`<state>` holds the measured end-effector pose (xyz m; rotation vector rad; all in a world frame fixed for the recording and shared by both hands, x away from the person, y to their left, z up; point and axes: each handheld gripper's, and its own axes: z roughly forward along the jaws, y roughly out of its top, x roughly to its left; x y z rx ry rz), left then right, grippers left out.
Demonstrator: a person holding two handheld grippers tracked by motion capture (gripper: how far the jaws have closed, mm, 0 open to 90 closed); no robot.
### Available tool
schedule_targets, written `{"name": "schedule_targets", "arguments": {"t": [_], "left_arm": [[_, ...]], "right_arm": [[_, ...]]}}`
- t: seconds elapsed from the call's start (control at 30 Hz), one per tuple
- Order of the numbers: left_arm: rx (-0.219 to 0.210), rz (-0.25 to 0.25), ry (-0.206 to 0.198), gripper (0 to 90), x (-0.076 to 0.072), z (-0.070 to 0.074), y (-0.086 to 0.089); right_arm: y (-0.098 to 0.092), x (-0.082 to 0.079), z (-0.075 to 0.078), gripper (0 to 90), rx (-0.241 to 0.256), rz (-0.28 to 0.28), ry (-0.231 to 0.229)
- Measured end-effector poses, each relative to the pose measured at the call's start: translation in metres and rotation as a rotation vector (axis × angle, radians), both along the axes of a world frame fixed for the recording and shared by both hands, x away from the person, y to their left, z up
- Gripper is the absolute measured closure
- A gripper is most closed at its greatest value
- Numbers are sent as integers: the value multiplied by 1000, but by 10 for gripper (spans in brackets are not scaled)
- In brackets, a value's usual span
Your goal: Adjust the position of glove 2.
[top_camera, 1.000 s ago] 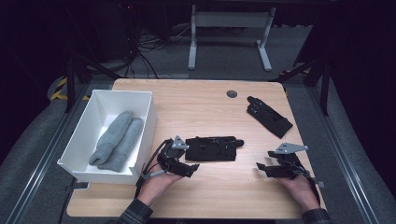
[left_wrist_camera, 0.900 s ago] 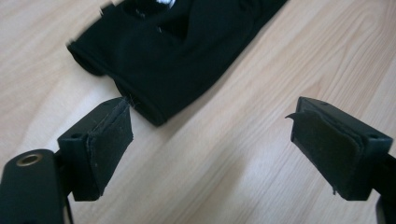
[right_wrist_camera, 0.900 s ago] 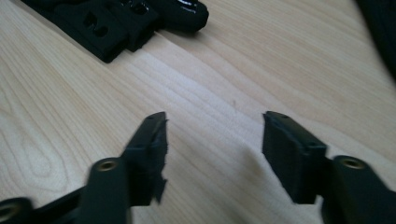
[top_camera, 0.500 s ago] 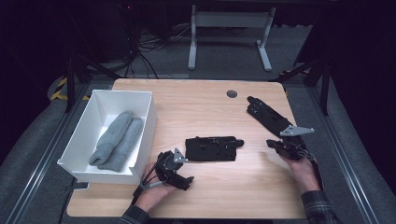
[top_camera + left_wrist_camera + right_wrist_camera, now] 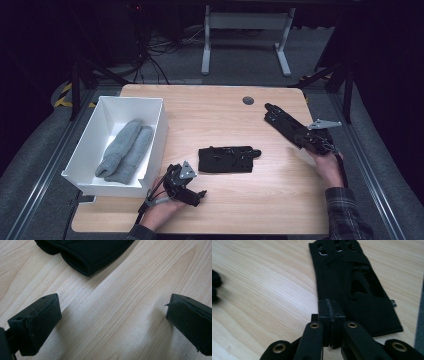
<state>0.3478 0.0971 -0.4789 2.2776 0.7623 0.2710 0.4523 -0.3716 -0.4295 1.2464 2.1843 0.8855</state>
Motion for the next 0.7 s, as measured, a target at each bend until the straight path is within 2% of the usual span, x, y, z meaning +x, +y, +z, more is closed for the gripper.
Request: {"name": "schedule_targets", "arguments": {"t": [0.27,0.37,0.5,0.57,0.7], "left_arm": [[2,-1,-1,2,0,0,0],[1,0,0,3,0,0,0],[1,1,2,3,0,0,0],[1,-1,2,3,0,0,0],[2,-1,0,4,0,0,0]], "right_arm": [[-11,11,-17,900,-29,-36,50],[-12,11,-20,900,-21,-41,61],[-9,9,-19,900,-26,-29,76],[-4,5,-17,900,-48,-5,91],[4,-1,-16,900,-53,27,106]]}}
